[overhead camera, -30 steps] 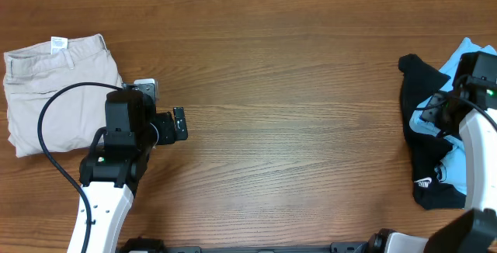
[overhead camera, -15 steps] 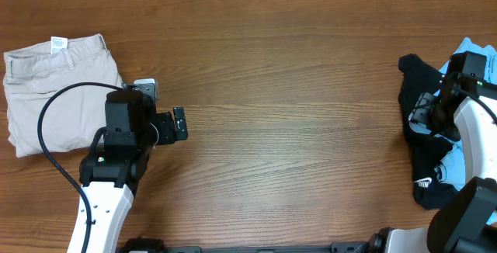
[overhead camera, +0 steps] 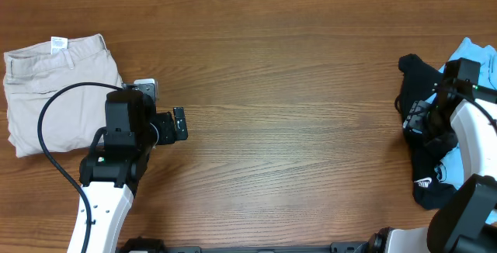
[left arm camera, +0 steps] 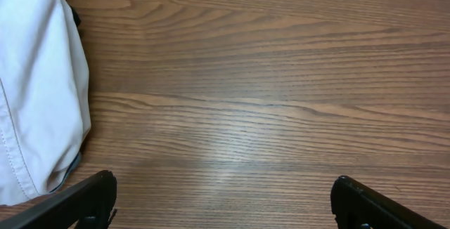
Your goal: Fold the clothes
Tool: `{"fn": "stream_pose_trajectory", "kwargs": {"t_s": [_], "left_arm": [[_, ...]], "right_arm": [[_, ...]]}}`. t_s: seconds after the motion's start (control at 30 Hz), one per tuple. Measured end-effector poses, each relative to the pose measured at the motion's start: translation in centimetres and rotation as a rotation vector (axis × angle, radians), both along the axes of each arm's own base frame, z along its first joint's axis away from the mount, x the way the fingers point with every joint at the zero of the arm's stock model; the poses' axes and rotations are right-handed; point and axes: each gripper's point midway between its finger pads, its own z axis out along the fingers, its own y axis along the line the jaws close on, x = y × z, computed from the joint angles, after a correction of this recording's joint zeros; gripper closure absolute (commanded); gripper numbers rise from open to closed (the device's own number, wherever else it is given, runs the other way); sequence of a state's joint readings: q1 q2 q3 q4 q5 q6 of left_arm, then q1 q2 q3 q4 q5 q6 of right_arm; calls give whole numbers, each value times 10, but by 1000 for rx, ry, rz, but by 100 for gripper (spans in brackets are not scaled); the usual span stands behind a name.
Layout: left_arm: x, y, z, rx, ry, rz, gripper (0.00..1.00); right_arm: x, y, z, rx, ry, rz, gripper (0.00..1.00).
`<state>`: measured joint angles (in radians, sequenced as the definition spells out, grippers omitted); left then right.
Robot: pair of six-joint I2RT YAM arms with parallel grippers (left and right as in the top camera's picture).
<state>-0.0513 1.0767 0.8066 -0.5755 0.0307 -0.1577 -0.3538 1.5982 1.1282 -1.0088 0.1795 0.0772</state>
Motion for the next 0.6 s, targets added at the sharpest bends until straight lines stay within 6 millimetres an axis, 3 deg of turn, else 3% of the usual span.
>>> {"fn": "stream_pose_trajectory", "kwargs": {"t_s": [0.2,0.5,0.6], "left_arm": [[0,0,0,0,0,0,0],[0,0,0,0,0,0,0],[1,0,1,-1,-6,0,0]], "right_arm": [[3,-3,-9,-10,5,-6,95],[2,-12,-6,-53,7,-61,96],[7,-16,10,-67,-6,-78,96]]}}
